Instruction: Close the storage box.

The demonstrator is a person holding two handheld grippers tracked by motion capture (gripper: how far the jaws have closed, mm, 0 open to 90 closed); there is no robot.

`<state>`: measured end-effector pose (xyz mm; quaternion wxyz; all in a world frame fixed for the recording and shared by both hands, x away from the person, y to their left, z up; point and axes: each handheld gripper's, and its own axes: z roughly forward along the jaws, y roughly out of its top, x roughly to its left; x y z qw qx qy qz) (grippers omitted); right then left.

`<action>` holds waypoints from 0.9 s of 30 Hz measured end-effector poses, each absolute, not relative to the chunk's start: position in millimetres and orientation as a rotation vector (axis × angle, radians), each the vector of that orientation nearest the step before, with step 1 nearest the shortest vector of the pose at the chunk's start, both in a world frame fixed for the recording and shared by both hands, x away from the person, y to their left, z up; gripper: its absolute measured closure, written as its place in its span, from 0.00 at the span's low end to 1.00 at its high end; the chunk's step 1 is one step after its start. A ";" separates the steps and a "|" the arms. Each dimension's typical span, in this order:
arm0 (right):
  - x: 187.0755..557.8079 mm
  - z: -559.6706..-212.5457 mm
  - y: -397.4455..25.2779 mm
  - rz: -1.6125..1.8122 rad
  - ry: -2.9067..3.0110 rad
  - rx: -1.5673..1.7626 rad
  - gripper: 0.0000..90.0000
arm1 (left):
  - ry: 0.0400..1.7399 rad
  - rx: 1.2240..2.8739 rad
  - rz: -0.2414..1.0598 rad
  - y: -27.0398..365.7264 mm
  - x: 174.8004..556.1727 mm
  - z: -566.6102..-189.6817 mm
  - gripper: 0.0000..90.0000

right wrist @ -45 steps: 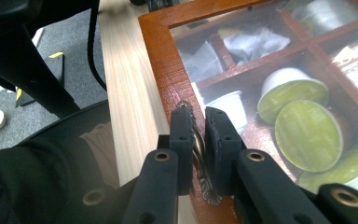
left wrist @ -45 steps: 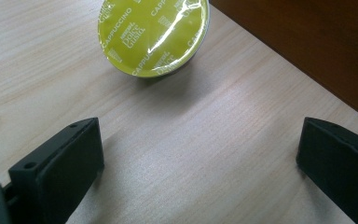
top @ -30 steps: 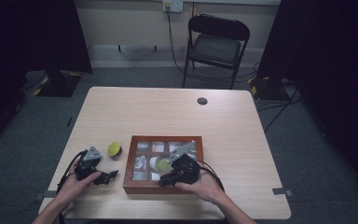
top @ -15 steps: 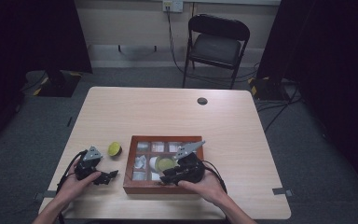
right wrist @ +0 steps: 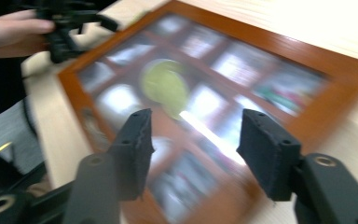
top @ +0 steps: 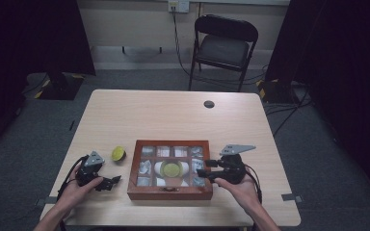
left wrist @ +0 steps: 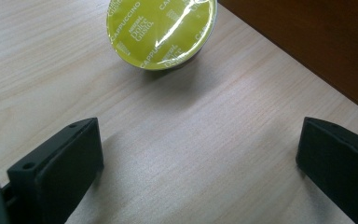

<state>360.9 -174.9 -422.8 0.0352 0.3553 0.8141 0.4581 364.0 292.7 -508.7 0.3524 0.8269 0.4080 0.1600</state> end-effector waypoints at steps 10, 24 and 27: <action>365.1 -436.7 -231.1 1.270 2.338 1.313 0.32 | 1.079 2.134 0.427 297.6 362.5 -508.6 0.00; 376.1 -475.8 -296.4 0.964 2.175 1.613 0.19 | 1.140 2.113 0.447 304.7 362.9 -508.4 0.00; 376.7 -479.7 -298.6 0.900 2.138 1.626 0.19 | 1.140 2.113 0.447 304.6 362.9 -508.4 0.00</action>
